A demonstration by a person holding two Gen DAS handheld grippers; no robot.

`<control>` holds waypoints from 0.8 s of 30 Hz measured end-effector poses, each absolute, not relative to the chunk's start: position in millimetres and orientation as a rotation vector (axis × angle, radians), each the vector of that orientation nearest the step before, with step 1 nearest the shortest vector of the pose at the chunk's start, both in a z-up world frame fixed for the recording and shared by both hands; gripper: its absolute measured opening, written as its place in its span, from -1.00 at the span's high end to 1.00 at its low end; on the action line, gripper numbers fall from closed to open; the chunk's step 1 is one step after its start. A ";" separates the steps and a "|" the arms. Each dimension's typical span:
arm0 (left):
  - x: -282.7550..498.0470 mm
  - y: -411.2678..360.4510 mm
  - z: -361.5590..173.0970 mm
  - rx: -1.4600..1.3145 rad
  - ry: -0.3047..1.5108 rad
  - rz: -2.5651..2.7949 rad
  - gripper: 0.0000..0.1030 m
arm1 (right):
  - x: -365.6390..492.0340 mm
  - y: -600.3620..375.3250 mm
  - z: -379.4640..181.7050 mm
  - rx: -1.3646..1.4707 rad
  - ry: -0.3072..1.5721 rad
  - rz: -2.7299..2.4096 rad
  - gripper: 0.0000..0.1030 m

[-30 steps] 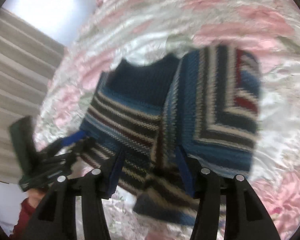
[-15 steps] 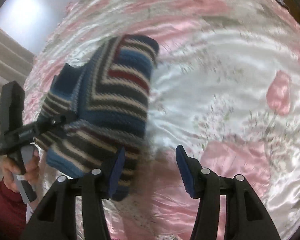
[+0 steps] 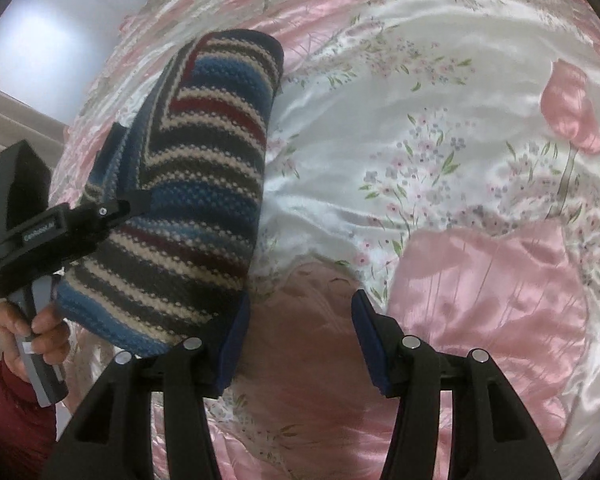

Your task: Fold small clothes

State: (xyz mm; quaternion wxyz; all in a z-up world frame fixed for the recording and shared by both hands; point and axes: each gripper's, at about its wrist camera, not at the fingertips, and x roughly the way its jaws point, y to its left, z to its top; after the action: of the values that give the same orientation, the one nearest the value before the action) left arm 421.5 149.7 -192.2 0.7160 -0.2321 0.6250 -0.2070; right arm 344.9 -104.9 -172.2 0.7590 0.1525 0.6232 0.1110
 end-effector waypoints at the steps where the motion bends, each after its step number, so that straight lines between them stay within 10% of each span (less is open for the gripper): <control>1: 419.8 150.3 -188.9 -0.516 1.373 -0.449 0.26 | 344.8 -105.2 -172.7 0.335 1.358 0.242 -0.05; 12: 423.2 129.2 -188.2 -0.463 1.366 -0.443 -0.03 | 343.6 -97.1 -175.3 0.327 1.363 0.248 -0.05; 16: 424.6 133.7 -190.2 -0.473 1.359 -0.437 0.36 | 342.3 -101.0 -176.5 0.340 1.363 0.250 -0.02; 24: 408.3 160.3 -154.9 -0.518 1.237 -0.451 0.48 | 337.0 -108.1 -174.0 0.352 1.362 0.239 -0.02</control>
State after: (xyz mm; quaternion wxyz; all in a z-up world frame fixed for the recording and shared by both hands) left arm 408.3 160.3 -154.9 0.7601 -0.2381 0.5681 -0.2071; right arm 337.0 -108.1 -174.0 0.7561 0.1613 0.6247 0.1097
